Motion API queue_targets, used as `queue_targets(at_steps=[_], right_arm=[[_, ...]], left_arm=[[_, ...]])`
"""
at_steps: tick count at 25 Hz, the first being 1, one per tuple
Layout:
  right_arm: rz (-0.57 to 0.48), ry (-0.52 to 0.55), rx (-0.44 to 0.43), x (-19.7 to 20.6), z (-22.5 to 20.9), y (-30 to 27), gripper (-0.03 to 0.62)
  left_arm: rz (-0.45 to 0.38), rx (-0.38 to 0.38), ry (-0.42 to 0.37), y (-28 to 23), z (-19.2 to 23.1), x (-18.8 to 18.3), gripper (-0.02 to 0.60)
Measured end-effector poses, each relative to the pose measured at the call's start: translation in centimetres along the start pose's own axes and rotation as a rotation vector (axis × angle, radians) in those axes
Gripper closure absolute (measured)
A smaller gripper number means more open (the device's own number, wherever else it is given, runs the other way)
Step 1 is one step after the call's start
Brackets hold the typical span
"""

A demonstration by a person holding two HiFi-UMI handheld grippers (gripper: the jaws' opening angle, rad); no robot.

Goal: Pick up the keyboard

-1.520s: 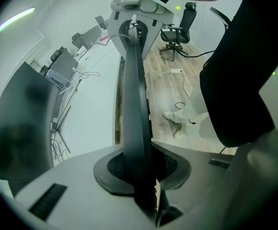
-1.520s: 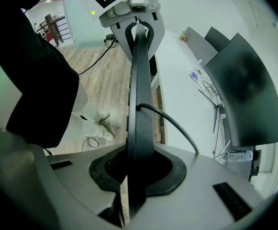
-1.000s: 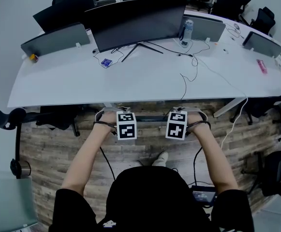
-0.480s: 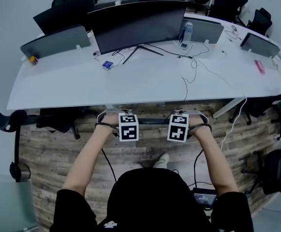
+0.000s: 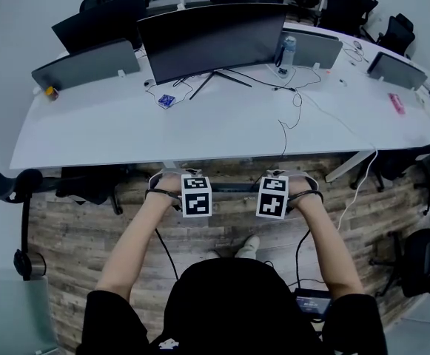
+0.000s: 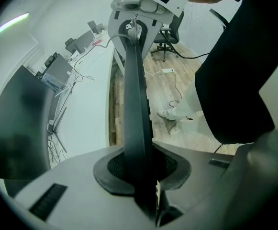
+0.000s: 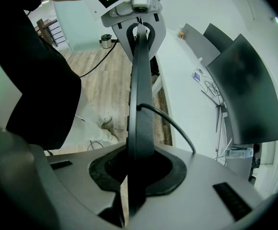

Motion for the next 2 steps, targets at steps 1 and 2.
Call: queue_targets(at_steps=[1,2], right_arm=[[0.0,-0.001,0.001,-0.03,0.02,0.04,0.523],[0.0,-0.002,0.003,-0.05,0.04,0.08,0.523]], left_arm=[[0.0,-0.001,-0.001,0.01,-0.01,0.03,0.5],[0.001,-0.002,-0.003,0.03,-0.01,0.06,0.5]])
Point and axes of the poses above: the fingertips, and each gripper's own axes: y backward along the fingers, z to its left, x out of its underside, the point moved 4 cm from there along y, backward along the fingers, and after that the axes turned 13 degrees about z, right-handed, at the moved point
